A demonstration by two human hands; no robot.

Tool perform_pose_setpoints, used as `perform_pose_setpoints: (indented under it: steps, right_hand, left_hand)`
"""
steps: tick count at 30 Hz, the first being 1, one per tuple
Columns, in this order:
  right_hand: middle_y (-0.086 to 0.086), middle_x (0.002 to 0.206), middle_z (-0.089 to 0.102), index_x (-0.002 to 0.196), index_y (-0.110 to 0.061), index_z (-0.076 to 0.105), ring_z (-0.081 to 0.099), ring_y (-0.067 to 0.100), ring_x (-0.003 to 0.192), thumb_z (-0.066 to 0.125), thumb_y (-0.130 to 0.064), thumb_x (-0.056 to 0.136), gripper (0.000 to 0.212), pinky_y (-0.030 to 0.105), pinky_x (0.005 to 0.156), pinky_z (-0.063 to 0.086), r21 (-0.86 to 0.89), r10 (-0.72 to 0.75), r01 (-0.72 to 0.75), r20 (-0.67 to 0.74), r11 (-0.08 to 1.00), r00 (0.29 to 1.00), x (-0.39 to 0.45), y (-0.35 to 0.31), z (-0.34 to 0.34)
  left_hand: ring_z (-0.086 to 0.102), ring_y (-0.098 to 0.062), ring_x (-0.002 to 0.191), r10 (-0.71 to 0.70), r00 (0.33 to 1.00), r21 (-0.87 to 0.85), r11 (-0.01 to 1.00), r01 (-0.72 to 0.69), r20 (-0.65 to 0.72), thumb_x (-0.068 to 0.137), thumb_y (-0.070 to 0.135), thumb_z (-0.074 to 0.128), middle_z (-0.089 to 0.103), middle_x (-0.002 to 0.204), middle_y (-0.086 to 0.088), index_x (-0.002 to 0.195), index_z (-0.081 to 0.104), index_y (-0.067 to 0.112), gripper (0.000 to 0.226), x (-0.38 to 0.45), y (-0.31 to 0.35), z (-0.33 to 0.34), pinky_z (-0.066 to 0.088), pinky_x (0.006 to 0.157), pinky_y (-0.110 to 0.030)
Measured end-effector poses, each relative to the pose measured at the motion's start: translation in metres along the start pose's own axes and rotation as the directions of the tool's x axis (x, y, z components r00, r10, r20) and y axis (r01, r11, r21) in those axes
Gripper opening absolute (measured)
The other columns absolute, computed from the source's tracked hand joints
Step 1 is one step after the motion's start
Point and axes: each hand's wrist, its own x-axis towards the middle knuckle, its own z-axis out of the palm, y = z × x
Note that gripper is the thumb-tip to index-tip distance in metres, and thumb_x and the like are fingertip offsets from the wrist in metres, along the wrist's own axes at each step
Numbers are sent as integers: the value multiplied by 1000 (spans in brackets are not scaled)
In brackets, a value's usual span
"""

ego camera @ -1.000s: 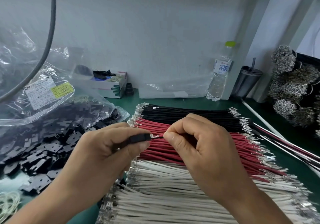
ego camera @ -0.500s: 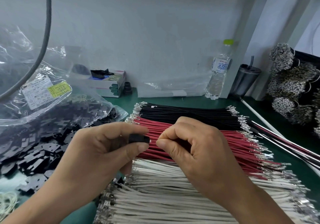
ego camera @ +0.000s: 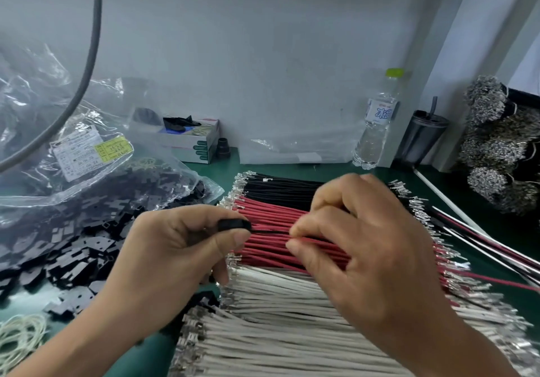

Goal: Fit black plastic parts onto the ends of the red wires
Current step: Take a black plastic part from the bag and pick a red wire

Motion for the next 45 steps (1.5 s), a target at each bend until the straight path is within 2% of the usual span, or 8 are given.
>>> perform_pose_setpoints:
  steps: [2,4,9,17,22,27,32,45]
  right_hand:
    - [-17,84,55,78,-30,69,51,8,77,76,-39,81,12,27,58,41,46,-13,4,194,999,981,-2,-7,-1]
    - [-19,86,56,87,-34,68,48,-1,81,70,-50,81,17,23,64,37,2,24,-28,452,1000,892,-3,-11,7]
    - [-21,95,58,99,-37,67,46,-4,90,62,-51,89,19,19,73,35,42,65,-103,530,994,846,-8,-6,13]
    - [-20,92,59,94,-34,61,56,2,86,52,-39,94,10,23,75,46,42,90,-126,487,991,869,-7,-5,8]
    - [-23,94,59,103,-38,68,59,-1,85,62,-28,94,15,20,71,48,141,138,-216,423,966,895,-5,-3,8]
    - [-19,84,56,92,-39,73,59,3,70,63,-46,87,13,19,56,44,86,162,-191,269,978,949,-4,4,3]
    - [-17,81,56,89,-31,77,61,10,70,68,-37,88,11,25,55,48,189,170,-176,46,966,984,0,5,3]
    - [-15,78,58,87,-25,80,58,9,64,71,-32,87,12,30,50,48,151,142,-137,-19,979,990,-3,4,12]
  left_hand:
    - [65,-19,43,-21,999,-29,999,20,-27,70,35,82,73,62,-8,87,83,32,18,2,-2,-4,51,44,-21]
    - [64,-19,44,-42,999,-55,998,41,-8,70,36,82,72,61,-9,87,83,31,18,2,-4,-3,51,45,-24]
    - [65,-16,46,-66,998,-67,996,66,14,69,37,82,73,63,-10,87,83,31,18,1,-8,1,50,44,-22]
    - [66,-14,47,-33,999,-36,999,31,-34,71,37,82,75,67,-6,90,83,33,19,5,-11,-3,51,44,-22]
    - [72,-17,58,-37,998,-42,999,35,-44,70,35,83,77,70,-7,92,83,32,22,6,-12,-4,57,50,-25]
    - [77,-22,65,-48,996,-30,999,46,-79,68,34,83,79,74,-7,90,84,34,21,5,-11,-6,61,57,-43]
    - [76,-25,63,-46,999,-101,994,44,-20,69,22,83,78,75,-11,91,84,26,22,5,-6,-4,61,55,-29]
    - [76,-28,65,-64,995,-193,978,78,75,71,35,89,78,78,-14,95,84,23,27,3,-5,-4,61,57,-31]
